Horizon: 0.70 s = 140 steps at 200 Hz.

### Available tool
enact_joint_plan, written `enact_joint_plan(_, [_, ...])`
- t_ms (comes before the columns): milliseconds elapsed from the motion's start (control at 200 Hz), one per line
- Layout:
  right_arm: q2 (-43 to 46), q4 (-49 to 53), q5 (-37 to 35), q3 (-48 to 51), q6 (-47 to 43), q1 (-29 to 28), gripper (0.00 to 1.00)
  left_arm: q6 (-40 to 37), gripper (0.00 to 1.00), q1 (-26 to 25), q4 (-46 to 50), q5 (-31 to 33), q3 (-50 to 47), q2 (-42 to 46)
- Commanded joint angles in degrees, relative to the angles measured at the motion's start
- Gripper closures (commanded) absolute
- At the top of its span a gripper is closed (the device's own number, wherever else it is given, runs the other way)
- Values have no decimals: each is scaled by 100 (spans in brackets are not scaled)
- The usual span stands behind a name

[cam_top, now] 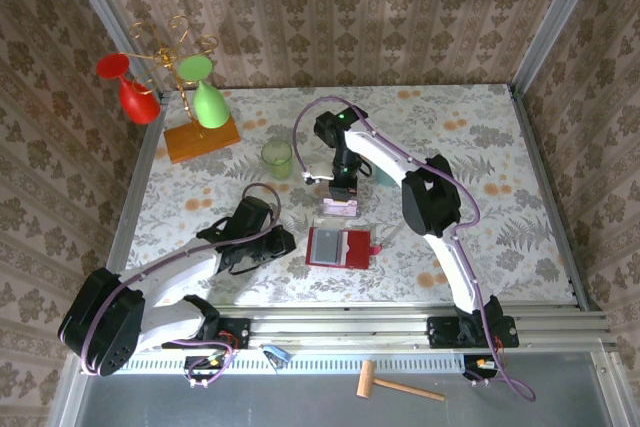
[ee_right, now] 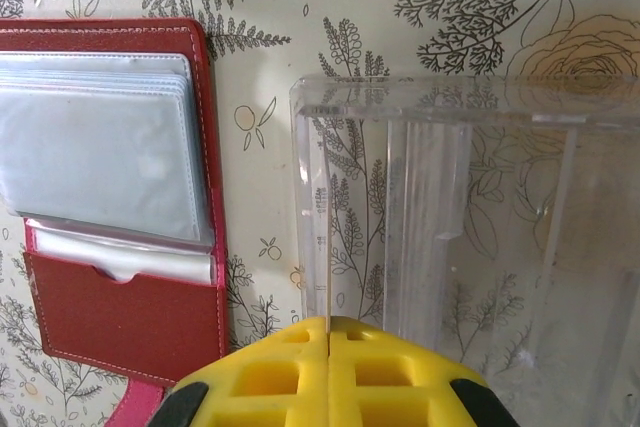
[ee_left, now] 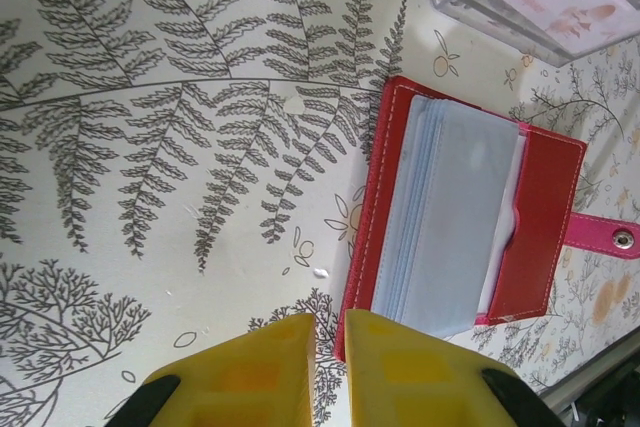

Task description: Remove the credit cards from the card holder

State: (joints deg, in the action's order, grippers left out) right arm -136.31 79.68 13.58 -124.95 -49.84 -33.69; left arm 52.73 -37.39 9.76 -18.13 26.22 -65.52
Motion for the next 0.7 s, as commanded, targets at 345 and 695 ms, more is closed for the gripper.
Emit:
enact_joint_plan(345, [9,553,304,-680,28,100,72,4,84,34,41,-13,10,-88])
enact_joint_plan(695, [1314,-506,191,320,995,73,65,-114,81,-98,-163,-155,364,-612])
